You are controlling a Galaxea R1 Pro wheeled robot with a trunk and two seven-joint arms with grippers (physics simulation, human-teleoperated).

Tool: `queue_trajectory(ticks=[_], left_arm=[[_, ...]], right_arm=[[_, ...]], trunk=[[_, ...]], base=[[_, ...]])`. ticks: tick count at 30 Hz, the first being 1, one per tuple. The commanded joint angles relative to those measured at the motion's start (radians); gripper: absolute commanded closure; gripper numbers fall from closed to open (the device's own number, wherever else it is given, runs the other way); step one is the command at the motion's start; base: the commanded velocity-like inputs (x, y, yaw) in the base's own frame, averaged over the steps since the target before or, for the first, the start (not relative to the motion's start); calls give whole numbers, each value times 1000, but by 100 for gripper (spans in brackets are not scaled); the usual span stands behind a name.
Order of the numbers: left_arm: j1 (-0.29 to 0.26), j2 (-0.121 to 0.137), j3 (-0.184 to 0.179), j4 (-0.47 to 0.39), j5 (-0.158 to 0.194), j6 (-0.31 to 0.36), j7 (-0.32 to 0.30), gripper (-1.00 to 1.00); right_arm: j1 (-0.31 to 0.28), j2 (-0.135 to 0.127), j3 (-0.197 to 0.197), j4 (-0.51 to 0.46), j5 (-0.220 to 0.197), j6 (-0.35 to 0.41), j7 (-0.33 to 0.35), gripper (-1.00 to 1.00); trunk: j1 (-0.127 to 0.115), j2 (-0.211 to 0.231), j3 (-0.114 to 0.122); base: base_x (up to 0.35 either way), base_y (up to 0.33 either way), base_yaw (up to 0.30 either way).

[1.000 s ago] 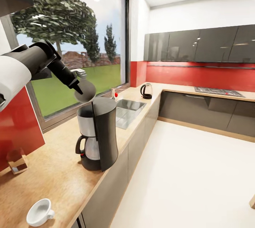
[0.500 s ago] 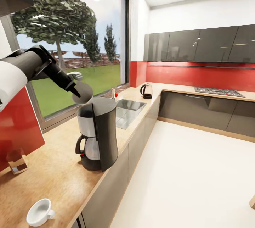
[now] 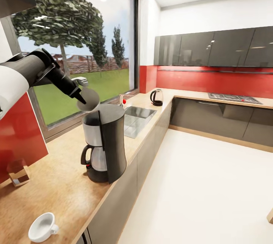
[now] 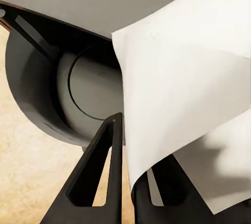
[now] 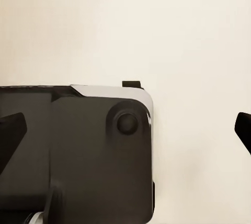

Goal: Set up a coffee station on the kitchen countertop: keep the coffee maker on the countertop, move the bottle of coffee from the kitchen shelf to the counter next to the coffee maker, place a paper coffee filter on top of the coffee maker, put the saucer next to the coffee maker with the coffee cup on the saucer, and place the electric kettle next to the coffee maker.

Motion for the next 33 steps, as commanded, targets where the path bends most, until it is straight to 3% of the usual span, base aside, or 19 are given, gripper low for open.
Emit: queue_trajectory(ticks=[1, 7, 10, 20, 33], left_arm=[[4, 1, 1, -2, -11, 6, -7, 100], [25, 2, 2, -2, -15, 0, -7, 100], [25, 19, 30, -3, -14, 4, -7, 100], [25, -9, 40, -4, -15, 11, -7, 100], [20, 3, 55, -8, -15, 11, -7, 100]], right_arm=[[0, 0, 0, 1, 0, -3, -2, -100], [0, 0, 0, 0, 0, -3, -2, -100], [0, 2, 0, -4, 0, -2, -2, -100], [0, 0, 0, -3, -1, -2, -2, -100], [0, 0, 0, -3, -1, -2, -2, -100]], trunk=[[0, -1, 0], [0, -1, 0], [0, -1, 0], [0, -1, 0], [0, -1, 0]], base=[[0, 0, 0], [0, 0, 0], [0, 0, 0], [0, 0, 0], [0, 0, 0]])
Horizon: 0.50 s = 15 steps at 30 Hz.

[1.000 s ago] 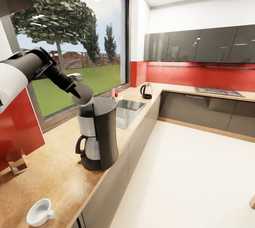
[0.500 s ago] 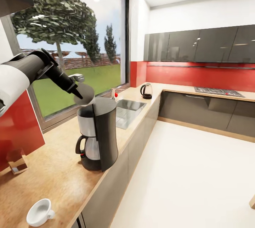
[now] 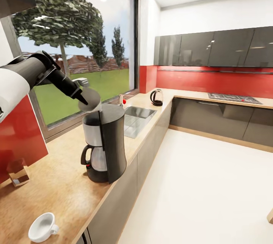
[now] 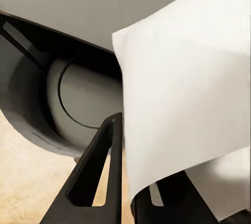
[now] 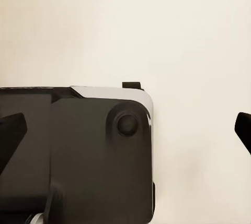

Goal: Set up a coffee station on the kitchen countertop: keep the coffee maker on the countertop, move the bottle of coffee from the kitchen shelf to the counter next to the coffee maker, place a paper coffee filter on top of the coffee maker, put the saucer next to the coffee maker with the coffee cup on the saucer, and place the electric kettle next to the coffee maker.

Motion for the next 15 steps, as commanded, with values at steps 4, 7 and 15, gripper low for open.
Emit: queue_trajectory(ticks=[4, 7, 15], left_arm=[[-2, 3, 4, -2, -11, 5, -7, 100], [-2, 4, 4, -2, -13, 5, -7, 100], [-4, 16, 4, 1, -14, 5, -7, 100]], right_arm=[[0, 0, 0, -8, 0, -3, -2, -100], [0, 0, 0, -11, 0, -3, -2, -100], [0, 0, 0, -12, 0, -3, -2, -100]], trunk=[[0, -1, 0], [0, -1, 0], [0, -1, 0]], base=[[0, 0, 0], [0, 0, 0], [0, 0, 0]])
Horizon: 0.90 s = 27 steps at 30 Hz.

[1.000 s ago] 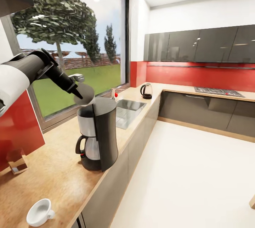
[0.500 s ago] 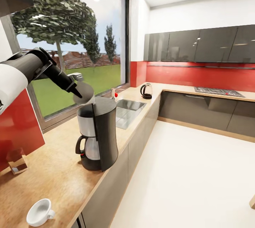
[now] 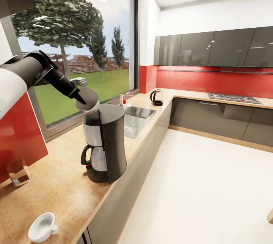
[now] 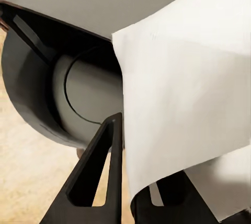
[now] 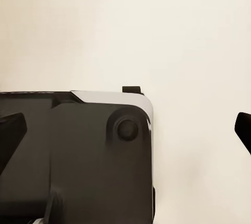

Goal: Set up a coffee station on the kitchen countertop: keep the coffee maker on the countertop, move the bottle of coffee from the kitchen shelf to the counter next to the coffee maker, place a paper coffee filter on top of the coffee maker, put the saucer next to the coffee maker with the coffee cup on the saucer, and place the electric kettle next to the coffee maker.

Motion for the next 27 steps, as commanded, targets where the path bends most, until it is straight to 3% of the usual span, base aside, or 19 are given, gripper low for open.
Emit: queue_trajectory(ticks=[1, 10, 27], left_arm=[[0, 6, 4, -2, -10, 6, -7, 100], [-4, 30, 4, 0, -11, 4, -7, 100], [8, 30, -7, 1, -17, -4, -7, 100]], right_arm=[[0, 0, 0, 1, 0, -3, -2, -100], [0, 0, 0, 1, 0, -3, -2, -100], [0, 0, 0, 1, 0, -3, -2, -100]], trunk=[[0, -1, 0], [0, -1, 0], [0, -1, 0]], base=[[0, 0, 0], [0, 0, 0], [0, 0, 0]])
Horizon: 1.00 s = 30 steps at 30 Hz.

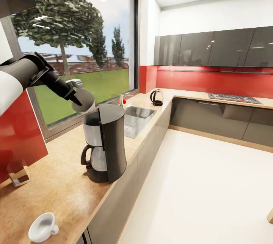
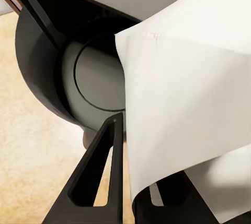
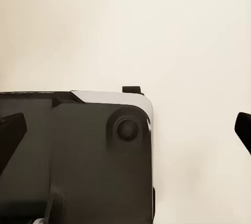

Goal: Set up a coffee station on the kitchen countertop: keep the coffee maker on the countertop, move the bottle of coffee from the kitchen shelf to the counter next to the coffee maker, place a paper coffee filter on top of the coffee maker, put the saucer next to the coffee maker with the coffee cup on the saucer, and place the electric kettle next to the coffee maker.

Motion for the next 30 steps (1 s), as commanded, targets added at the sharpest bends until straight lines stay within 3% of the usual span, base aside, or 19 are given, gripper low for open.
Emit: queue_trajectory(ticks=[1, 4, 11, 18, 30], left_arm=[[0, 1, 4, -2, -11, 8, -7, 100], [1, 2, 4, -1, -11, 6, -7, 100], [-33, -2, -4, -9, -8, 20, -7, 100], [-41, -5, -44, -6, -29, 25, -7, 100], [-41, 4, -114, -7, -32, 22, -7, 100]], right_arm=[[0, 0, 0, 1, 0, -3, -2, -100], [0, 0, -1, 1, 0, -3, -2, -100], [-16, 27, -4, -3, 0, -7, 0, -100], [-17, 67, -3, -30, 0, -24, -2, -100], [-17, 72, -3, -34, 1, -28, -2, -100]], trunk=[[0, -1, 0], [0, -1, 0], [0, -1, 0], [0, -1, 0], [0, -1, 0]], base=[[0, 0, 0], [0, 0, 0], [0, 0, 0], [0, 0, 0], [0, 0, 0]])
